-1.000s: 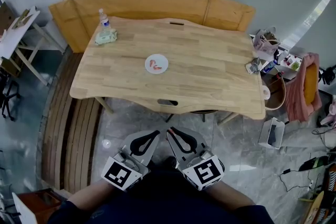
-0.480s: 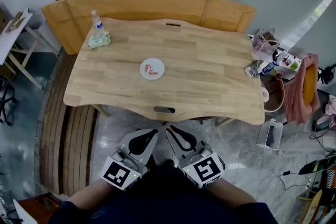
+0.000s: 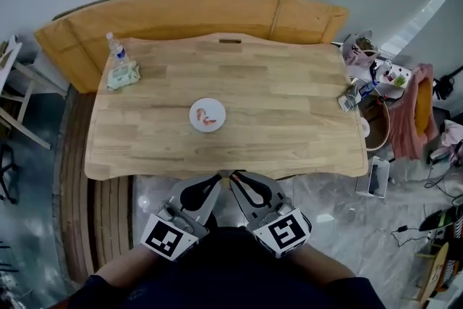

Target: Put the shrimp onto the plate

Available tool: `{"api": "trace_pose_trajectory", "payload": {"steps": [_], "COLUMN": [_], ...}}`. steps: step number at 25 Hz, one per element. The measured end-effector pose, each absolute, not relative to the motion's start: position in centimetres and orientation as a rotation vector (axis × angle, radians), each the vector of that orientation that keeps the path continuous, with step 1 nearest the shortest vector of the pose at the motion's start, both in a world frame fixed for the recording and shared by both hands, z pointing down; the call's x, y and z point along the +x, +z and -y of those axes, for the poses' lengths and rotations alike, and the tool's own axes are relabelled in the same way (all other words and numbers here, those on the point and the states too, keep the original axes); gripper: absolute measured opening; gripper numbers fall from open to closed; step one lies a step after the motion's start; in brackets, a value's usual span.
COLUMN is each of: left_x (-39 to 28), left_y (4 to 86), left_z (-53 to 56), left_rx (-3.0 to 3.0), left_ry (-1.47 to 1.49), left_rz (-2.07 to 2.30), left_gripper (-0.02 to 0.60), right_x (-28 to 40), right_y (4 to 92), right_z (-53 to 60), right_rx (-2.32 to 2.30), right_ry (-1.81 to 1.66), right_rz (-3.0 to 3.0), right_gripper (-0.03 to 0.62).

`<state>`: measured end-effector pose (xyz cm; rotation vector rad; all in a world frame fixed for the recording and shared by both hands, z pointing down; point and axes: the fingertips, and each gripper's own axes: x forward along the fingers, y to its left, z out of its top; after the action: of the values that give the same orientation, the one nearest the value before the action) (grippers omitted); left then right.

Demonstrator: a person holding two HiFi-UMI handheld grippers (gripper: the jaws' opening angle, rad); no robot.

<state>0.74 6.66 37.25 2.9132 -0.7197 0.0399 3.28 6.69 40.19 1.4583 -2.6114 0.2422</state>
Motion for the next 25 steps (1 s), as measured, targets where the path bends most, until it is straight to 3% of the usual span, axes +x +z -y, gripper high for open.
{"api": "trace_pose_trajectory", "payload": {"steps": [12,25], "left_x": [-2.2,-3.0], "left_y": [36.9,37.3], "left_z": [2.2,6.0], "left_rx": [2.939,2.899], "left_ry": [0.063,0.057], "left_rz": [0.559,0.664], "left_gripper": [0.005,0.005], "right_x": [0.4,0.9], "right_y": [40.0,42.6], "right_z": [2.5,8.0], "right_rx": [1.558,1.491], "right_ry": [0.261,0.329], "right_rz": [2.531,2.498], "right_gripper": [0.049,0.049]}}
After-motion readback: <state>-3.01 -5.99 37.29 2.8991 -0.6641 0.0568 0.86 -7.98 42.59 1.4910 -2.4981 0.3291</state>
